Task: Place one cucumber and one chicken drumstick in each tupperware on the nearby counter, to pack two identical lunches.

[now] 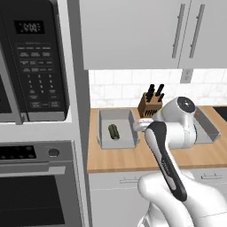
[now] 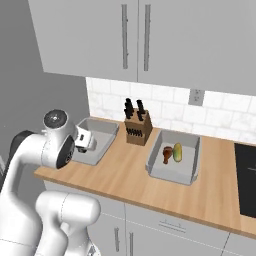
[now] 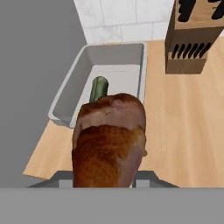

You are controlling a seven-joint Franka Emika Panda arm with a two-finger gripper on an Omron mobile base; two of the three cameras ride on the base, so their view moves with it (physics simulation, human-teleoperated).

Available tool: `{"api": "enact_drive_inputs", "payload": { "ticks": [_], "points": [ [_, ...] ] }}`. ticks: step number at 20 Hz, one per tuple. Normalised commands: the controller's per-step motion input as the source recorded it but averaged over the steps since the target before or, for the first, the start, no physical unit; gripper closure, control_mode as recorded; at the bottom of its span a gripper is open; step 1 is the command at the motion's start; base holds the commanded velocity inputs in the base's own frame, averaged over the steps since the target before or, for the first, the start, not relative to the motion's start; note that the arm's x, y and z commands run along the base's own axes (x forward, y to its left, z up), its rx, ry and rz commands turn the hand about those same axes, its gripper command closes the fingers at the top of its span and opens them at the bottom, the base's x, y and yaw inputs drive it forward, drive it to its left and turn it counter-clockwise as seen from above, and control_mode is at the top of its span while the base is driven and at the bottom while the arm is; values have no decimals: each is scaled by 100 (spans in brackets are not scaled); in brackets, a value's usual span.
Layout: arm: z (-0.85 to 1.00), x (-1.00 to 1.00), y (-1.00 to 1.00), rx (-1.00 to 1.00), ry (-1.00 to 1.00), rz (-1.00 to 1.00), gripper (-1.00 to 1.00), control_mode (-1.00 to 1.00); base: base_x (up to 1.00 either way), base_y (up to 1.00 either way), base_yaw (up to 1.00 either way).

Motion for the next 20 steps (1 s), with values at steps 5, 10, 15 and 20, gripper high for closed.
{"api": "enact_drive_inputs", "payload": {
  "ticks": [5, 10, 15, 20],
  "points": [
    [-28, 64, 20, 0, 10, -10, 100, -100, 0, 0, 0],
    [-26, 75, 0, 0, 10, -4, 100, -100, 0, 0, 0],
    [-24, 64, 3, 0, 10, 0, 100, -100, 0, 0, 0],
    [-33, 52, 14, 0, 7, 0, 100, -100, 0, 0, 0]
  ]
}}
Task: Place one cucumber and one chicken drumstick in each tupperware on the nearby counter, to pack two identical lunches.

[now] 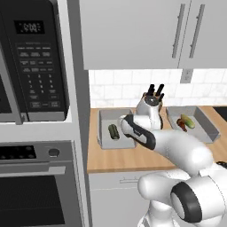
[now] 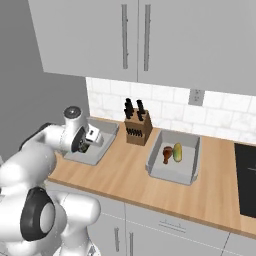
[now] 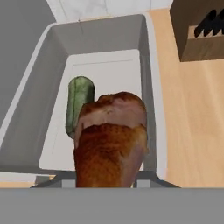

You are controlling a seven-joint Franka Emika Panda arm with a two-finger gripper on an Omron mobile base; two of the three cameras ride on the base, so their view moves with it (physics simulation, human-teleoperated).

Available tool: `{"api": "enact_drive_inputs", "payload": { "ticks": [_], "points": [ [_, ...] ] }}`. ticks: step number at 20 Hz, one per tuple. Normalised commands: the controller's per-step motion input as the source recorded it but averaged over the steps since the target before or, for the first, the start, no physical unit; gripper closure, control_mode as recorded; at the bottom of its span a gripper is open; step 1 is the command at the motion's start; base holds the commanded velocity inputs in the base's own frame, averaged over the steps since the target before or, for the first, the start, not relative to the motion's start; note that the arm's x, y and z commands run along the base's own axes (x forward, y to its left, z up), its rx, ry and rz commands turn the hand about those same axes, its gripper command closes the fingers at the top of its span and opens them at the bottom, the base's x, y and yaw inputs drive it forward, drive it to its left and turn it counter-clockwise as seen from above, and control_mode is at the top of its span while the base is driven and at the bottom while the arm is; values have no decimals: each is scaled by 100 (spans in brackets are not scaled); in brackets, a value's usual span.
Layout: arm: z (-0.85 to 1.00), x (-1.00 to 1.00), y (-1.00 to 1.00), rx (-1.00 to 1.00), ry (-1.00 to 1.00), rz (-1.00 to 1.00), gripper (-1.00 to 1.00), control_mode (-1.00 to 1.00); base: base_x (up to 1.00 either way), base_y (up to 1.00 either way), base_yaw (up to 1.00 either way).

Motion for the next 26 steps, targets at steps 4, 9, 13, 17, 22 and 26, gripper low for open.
{"api": "enact_drive_inputs", "payload": {
  "ticks": [4, 9, 13, 17, 22, 26],
  "points": [
    [-43, 44, 16, -2, 0, 0, 100, -100, 0, 0, 0],
    [-36, 40, 5, -1, 0, 0, 100, -100, 0, 0, 0],
    [-26, 36, 0, 0, 1, 0, 100, -100, 0, 0, 0],
    [-28, 46, 4, -1, 0, 0, 100, -100, 0, 0, 0],
    [-24, 57, 3, -1, 0, 0, -100, -100, 0, 0, 0],
    [-20, 61, 6, -1, 0, 0, -100, -100, 0, 0, 0]
  ]
}}
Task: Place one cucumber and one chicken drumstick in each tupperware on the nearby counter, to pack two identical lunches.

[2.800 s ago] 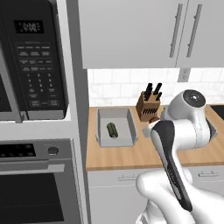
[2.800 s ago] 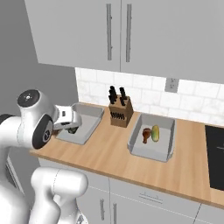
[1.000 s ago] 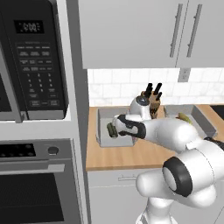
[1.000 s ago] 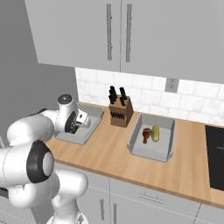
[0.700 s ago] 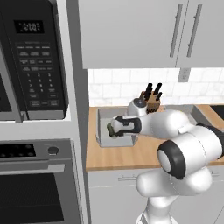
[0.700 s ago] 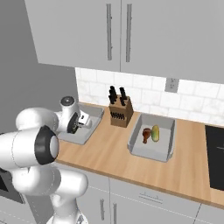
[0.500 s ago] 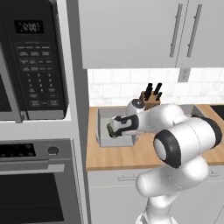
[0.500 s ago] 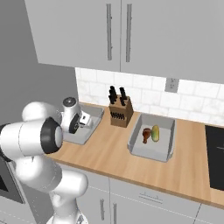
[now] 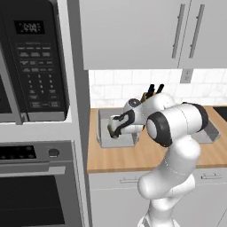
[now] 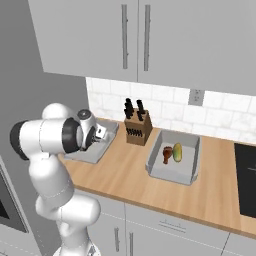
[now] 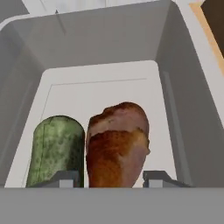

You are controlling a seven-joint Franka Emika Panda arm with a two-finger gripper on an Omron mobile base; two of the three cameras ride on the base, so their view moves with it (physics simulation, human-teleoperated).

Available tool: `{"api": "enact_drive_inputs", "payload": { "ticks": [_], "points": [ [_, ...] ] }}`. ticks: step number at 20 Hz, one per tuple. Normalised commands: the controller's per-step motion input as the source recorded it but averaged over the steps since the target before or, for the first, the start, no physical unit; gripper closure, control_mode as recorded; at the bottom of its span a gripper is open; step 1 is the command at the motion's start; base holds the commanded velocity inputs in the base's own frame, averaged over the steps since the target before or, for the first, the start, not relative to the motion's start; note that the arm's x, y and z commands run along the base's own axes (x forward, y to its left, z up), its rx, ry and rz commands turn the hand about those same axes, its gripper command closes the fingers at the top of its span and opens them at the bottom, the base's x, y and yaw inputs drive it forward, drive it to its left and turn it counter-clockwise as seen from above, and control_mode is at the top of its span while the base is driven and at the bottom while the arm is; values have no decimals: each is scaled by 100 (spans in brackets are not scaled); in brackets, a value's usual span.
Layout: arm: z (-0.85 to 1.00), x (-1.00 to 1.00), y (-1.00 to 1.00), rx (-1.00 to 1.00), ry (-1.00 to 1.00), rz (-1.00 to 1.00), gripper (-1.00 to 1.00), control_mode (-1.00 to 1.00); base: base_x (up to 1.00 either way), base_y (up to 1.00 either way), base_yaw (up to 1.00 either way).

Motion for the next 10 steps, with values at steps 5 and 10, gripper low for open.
{"api": "enact_drive_inputs", "payload": {
  "ticks": [5, 10],
  "points": [
    [8, 18, 3, 0, -1, 0, -100, -100, 0, 0, 0],
    [73, -82, -6, 0, -14, 0, -100, -100, 0, 0, 0]
  ]
}}
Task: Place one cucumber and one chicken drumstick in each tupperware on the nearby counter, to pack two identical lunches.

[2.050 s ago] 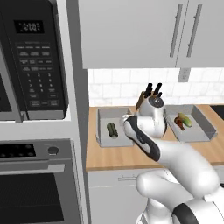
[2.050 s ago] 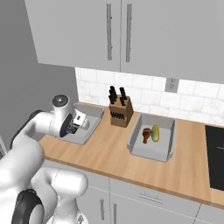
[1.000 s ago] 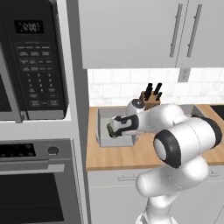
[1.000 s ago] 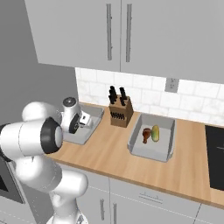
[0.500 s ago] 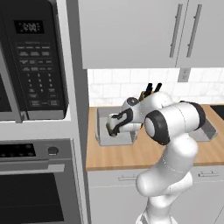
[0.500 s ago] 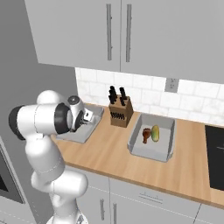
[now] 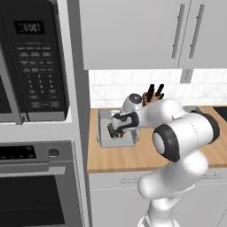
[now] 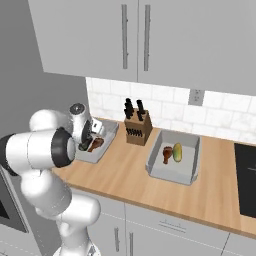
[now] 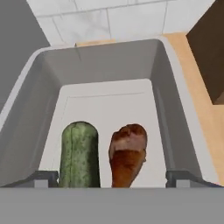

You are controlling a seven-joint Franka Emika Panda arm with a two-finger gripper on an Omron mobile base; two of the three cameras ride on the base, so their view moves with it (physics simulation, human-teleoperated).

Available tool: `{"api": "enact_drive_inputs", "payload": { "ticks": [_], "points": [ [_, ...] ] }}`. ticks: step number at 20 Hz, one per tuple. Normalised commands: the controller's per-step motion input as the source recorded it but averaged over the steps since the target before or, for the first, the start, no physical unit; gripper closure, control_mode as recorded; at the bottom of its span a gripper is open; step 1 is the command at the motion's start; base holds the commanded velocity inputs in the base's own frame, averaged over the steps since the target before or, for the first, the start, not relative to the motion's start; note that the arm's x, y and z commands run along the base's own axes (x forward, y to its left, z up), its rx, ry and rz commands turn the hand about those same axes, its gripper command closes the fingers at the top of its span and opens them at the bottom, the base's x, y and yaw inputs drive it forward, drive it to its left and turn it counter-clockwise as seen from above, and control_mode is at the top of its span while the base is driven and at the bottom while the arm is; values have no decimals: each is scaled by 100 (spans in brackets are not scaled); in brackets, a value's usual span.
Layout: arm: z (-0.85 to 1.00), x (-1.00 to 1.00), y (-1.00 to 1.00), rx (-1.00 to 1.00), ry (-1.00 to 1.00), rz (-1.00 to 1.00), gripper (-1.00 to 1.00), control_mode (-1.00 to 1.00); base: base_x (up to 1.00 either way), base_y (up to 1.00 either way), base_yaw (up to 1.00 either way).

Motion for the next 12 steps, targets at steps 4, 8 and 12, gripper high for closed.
{"api": "enact_drive_inputs", "payload": {
  "ticks": [4, 8, 12],
  "points": [
    [57, -100, -78, 9, -11, -4, -100, -100, 0, 0, 0],
    [42, -100, -62, 9, -8, -9, -100, -100, 0, 0, 0],
    [59, -100, -56, 4, -15, -2, -100, -100, 0, 0, 0]
  ]
}}
